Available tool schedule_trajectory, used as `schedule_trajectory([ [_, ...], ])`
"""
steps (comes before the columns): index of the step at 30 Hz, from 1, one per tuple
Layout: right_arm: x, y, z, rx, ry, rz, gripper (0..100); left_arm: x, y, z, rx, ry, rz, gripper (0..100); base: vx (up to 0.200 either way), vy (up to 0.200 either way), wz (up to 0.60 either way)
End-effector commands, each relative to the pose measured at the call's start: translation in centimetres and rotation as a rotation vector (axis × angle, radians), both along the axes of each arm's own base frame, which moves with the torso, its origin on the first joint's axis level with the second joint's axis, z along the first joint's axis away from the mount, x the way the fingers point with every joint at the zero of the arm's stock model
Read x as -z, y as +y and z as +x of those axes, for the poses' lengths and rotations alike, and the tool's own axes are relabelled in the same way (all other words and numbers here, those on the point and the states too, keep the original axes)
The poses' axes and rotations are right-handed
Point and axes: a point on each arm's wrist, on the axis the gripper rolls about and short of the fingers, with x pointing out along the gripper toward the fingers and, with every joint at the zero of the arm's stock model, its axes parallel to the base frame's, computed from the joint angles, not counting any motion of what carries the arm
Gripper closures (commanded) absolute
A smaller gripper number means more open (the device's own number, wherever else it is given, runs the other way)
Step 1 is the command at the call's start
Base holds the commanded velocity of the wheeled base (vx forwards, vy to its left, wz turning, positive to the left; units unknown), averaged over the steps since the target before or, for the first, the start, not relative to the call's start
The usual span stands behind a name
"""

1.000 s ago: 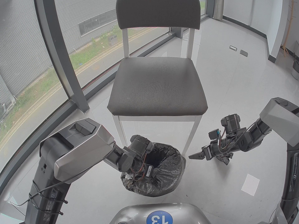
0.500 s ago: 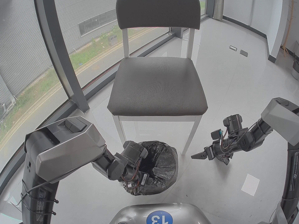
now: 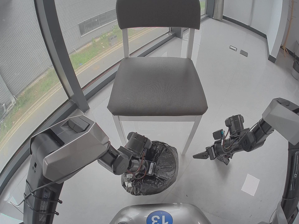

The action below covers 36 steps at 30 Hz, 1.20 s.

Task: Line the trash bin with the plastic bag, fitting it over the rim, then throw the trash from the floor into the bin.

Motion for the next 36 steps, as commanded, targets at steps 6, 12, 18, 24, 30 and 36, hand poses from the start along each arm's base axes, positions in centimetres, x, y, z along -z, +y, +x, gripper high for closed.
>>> schedule_trajectory([
  [6, 0.2, -0.2, 0.0, 0.004, 0.004, -0.001, 0, 1.6, -1.2, 2.3, -0.011, 0.032, 0.031, 0, 0.0, 0.0, 0.0],
  [12, 0.3, -0.5, -0.1, 0.01, 0.008, -0.002, 0, 1.2, -2.5, 2.1, 0.02, 0.076, 0.052, 0, 0.0, 0.0, 0.0],
  [18, 0.3, -0.6, -0.1, 0.013, 0.009, -0.002, 0, 0.9, -3.6, 1.6, 0.069, 0.093, 0.008, 0, 0.0, 0.0, 0.0],
  [24, 0.3, -0.6, 0.0, 0.015, 0.008, -0.002, 0, 0.4, -4.5, 0.9, 0.075, 0.115, -0.035, 0, 0.0, 0.0, 0.0],
  [30, 0.1, -0.6, -0.1, 0.015, 0.004, -0.001, 0, -1.1, -6.6, -1.8, 0.121, 0.169, -0.1, 0, 0.0, 0.0, 0.0],
  [36, 0.1, -0.7, -0.4, 0.015, 0.014, -0.003, 0, -1.7, -7.4, -4.5, 0.17, 0.193, -0.088, 0, 0.0, 0.0, 0.0],
])
